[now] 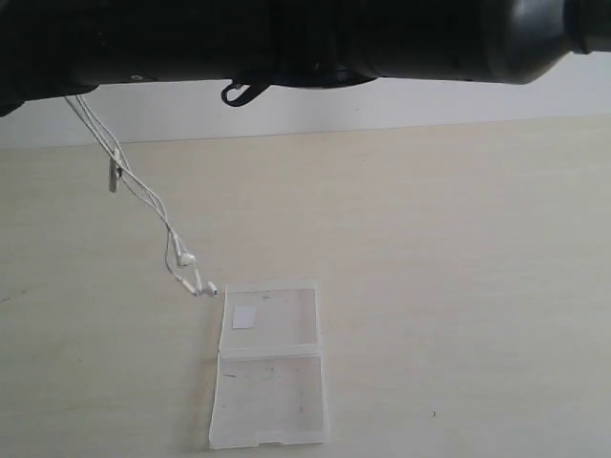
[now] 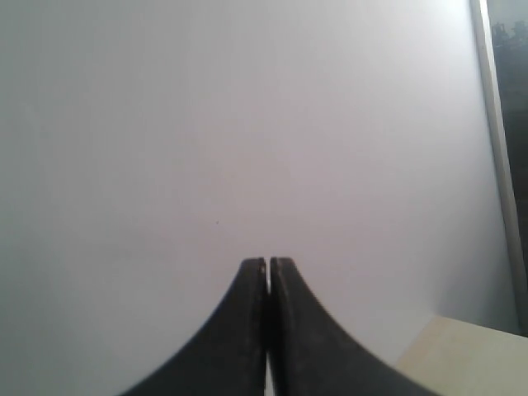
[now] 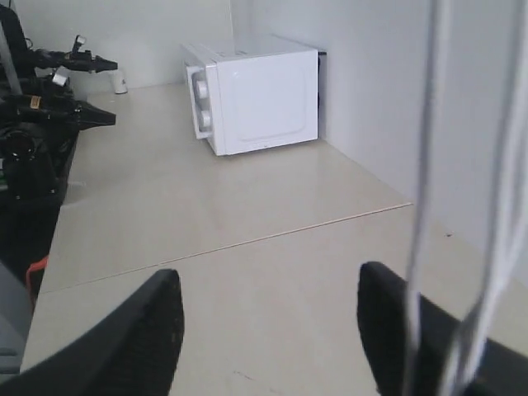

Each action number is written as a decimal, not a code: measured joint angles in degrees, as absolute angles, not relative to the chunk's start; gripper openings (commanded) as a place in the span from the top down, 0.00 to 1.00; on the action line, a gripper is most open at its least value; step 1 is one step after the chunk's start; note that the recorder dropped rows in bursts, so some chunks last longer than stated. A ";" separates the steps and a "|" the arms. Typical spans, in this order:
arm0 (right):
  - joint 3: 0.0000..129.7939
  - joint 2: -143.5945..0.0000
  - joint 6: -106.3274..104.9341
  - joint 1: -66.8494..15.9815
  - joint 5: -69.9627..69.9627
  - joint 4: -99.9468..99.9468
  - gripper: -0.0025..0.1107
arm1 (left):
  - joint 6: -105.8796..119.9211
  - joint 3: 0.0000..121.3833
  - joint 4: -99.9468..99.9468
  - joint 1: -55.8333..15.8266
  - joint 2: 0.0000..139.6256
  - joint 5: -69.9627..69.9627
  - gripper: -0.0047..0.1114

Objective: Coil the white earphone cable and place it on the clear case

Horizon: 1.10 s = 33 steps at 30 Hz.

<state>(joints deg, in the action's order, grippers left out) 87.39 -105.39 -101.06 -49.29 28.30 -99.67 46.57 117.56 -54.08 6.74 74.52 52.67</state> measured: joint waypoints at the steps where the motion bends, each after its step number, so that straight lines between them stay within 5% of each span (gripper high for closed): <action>1: 88.17 -106.08 -100.26 -49.29 27.76 -99.67 0.45 | 46.57 117.56 -54.08 6.74 74.52 52.67 0.96; 11: 89.28 -107.02 -98.86 -49.29 26.73 -99.67 0.74 | 46.57 117.56 -54.08 6.74 74.52 52.87 0.96; 27: 89.28 -107.02 -98.77 -49.29 26.73 -99.67 0.68 | 46.57 117.56 -54.08 6.74 74.52 53.00 0.96; 33: 89.28 -107.02 -98.77 -49.29 26.73 -99.67 0.85 | 46.57 117.56 -54.08 6.74 74.52 53.00 0.96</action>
<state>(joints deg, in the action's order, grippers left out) 89.28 -107.02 -98.77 -49.29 26.73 -99.67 46.57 117.56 -54.08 6.74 74.52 53.00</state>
